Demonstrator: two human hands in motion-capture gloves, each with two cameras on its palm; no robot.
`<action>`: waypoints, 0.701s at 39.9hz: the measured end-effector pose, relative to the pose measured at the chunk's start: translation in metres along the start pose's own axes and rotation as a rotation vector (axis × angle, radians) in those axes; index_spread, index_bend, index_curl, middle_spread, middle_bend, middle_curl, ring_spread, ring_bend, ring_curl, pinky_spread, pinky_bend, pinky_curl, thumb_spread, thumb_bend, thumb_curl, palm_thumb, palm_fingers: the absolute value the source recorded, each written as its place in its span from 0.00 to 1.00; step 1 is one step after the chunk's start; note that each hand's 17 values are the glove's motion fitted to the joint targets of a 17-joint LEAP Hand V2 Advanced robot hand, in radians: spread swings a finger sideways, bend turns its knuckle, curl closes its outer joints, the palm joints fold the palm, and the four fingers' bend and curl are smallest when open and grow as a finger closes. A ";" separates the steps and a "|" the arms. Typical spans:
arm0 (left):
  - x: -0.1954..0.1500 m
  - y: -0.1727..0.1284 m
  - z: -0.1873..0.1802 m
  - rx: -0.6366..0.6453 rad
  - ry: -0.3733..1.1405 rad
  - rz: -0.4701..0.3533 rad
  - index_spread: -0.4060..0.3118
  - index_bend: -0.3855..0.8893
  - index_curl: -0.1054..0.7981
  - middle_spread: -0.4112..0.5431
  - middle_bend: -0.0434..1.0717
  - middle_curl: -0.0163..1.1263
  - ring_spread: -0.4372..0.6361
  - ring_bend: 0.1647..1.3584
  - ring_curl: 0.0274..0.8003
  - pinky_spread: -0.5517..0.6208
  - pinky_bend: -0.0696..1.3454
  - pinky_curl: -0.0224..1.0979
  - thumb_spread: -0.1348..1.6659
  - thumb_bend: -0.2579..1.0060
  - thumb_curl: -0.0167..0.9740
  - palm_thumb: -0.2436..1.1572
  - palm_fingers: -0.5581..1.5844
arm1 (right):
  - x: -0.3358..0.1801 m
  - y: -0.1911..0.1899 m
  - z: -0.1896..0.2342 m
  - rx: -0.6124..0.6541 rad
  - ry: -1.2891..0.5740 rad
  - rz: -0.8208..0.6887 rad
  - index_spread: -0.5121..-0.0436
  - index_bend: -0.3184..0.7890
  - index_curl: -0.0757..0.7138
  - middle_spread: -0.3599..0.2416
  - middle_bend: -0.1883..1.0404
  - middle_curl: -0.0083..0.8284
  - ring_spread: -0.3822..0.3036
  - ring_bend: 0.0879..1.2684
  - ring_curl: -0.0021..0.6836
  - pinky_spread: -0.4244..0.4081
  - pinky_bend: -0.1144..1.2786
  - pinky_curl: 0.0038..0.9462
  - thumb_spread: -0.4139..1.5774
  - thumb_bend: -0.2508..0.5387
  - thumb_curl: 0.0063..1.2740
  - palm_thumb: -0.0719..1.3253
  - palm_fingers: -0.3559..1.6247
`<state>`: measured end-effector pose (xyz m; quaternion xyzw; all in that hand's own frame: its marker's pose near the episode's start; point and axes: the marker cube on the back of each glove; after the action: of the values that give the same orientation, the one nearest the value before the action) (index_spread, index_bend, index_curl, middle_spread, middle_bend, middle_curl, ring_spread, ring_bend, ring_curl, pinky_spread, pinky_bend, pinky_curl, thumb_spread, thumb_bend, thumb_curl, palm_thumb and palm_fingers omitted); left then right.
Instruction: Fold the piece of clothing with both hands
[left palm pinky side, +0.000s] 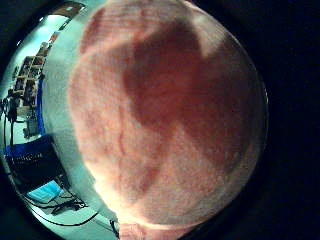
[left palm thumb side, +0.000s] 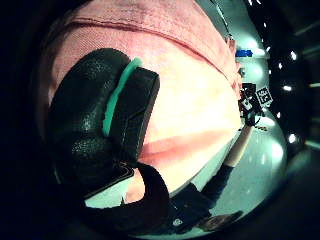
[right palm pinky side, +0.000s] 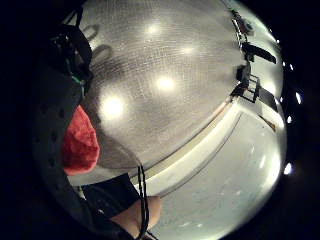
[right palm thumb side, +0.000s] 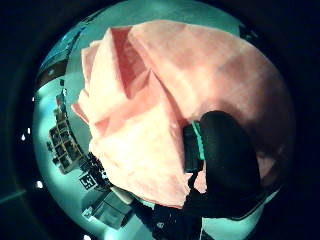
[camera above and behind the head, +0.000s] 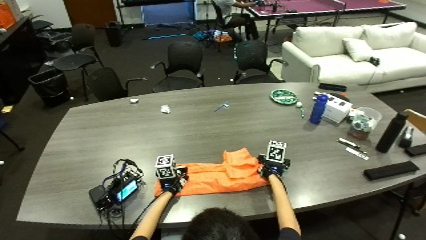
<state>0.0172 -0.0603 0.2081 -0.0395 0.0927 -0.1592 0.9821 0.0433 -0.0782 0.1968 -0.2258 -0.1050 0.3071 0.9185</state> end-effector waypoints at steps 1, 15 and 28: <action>0.000 0.000 0.000 0.001 -0.002 0.002 0.53 0.48 0.63 0.52 0.17 0.27 0.74 0.19 0.42 0.80 0.18 0.33 0.81 0.19 0.29 0.26 0.35 | -0.001 -0.001 0.000 0.014 -0.001 0.007 0.67 0.35 0.26 0.48 0.38 0.53 0.36 0.51 0.65 0.35 0.63 0.42 0.86 0.35 0.33 0.45 0.61; -0.002 0.001 -0.002 -0.007 -0.005 0.001 0.53 0.47 0.62 0.53 0.18 0.26 0.77 0.20 0.40 0.81 0.18 0.31 0.81 0.20 0.28 0.25 0.34 | -0.009 -0.005 -0.001 0.083 0.066 -0.019 0.65 0.38 0.31 0.36 0.47 0.60 0.26 0.52 0.66 0.23 0.57 0.41 0.84 0.38 0.34 0.57 0.80; 0.006 0.007 -0.008 -0.006 0.068 0.089 0.52 0.49 0.63 0.53 0.18 0.26 0.76 0.21 0.38 0.79 0.18 0.30 0.83 0.22 0.28 0.32 0.37 | 0.052 0.007 -0.059 0.123 0.186 0.100 0.56 0.48 0.48 0.29 0.52 0.65 0.22 0.54 0.70 0.19 0.58 0.46 0.79 0.37 0.33 0.68 0.85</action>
<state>0.0231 -0.0557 0.1984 -0.0326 0.1283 -0.1165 0.9843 0.1000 -0.0620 0.1448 -0.2016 0.0109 0.3362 0.9199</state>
